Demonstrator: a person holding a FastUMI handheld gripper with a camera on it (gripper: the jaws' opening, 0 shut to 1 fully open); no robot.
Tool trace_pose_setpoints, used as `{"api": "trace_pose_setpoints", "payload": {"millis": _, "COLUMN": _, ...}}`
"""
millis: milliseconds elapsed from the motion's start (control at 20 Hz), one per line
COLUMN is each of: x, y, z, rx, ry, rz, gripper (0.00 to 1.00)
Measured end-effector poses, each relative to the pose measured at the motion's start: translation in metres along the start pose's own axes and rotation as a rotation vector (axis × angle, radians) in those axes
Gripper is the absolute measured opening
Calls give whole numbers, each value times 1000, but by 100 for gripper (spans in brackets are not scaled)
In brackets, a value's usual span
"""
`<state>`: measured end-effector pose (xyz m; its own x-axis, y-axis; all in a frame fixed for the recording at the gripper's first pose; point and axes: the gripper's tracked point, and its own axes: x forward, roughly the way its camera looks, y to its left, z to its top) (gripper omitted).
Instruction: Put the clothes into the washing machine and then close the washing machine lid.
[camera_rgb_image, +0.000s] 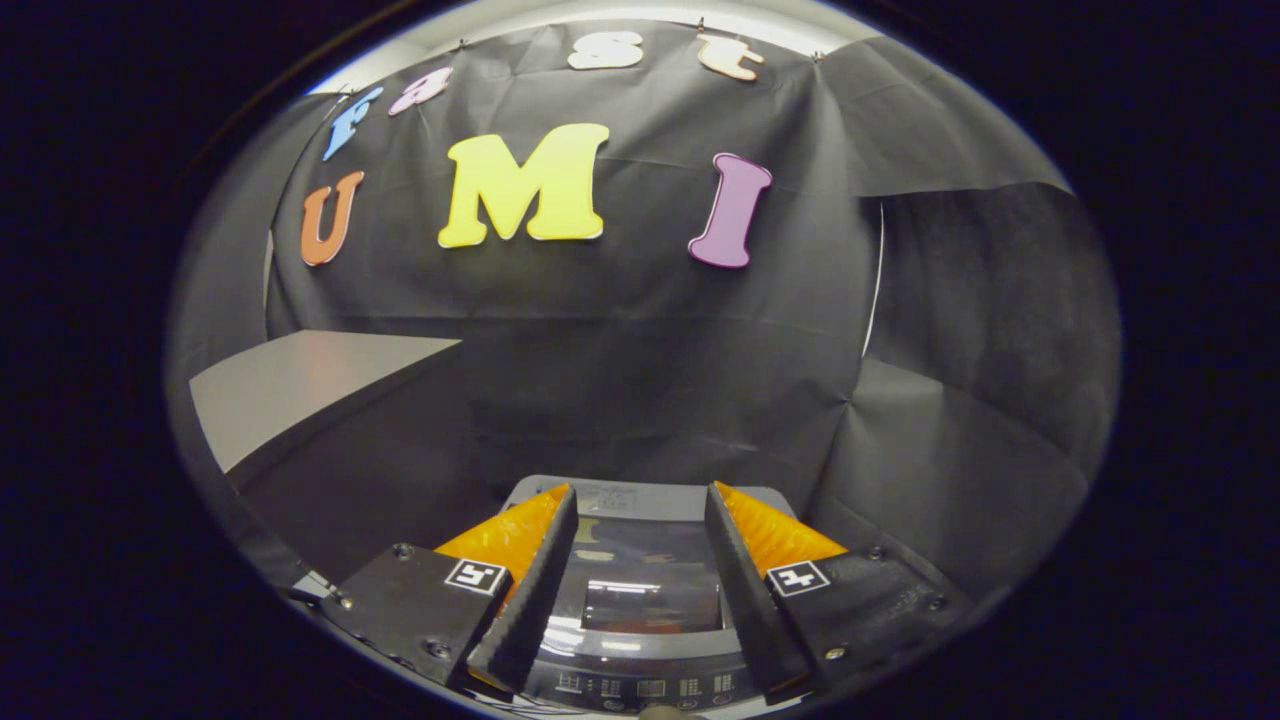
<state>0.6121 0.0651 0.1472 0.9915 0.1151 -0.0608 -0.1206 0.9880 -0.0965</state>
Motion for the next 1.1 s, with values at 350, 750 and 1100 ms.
{"api": "trace_pose_setpoints", "payload": {"millis": 350, "x": -93, "y": 18, "z": -43, "rx": -5, "ry": 27, "rz": 8, "gripper": 81}}
{"api": "trace_pose_setpoints", "payload": {"millis": 750, "x": -284, "y": 34, "z": -69, "rx": 36, "ry": -52, "rz": -12, "gripper": 81}}
{"api": "trace_pose_setpoints", "payload": {"millis": 1100, "x": -413, "y": 20, "z": -83, "rx": 35, "ry": -97, "rz": -25, "gripper": 93}}
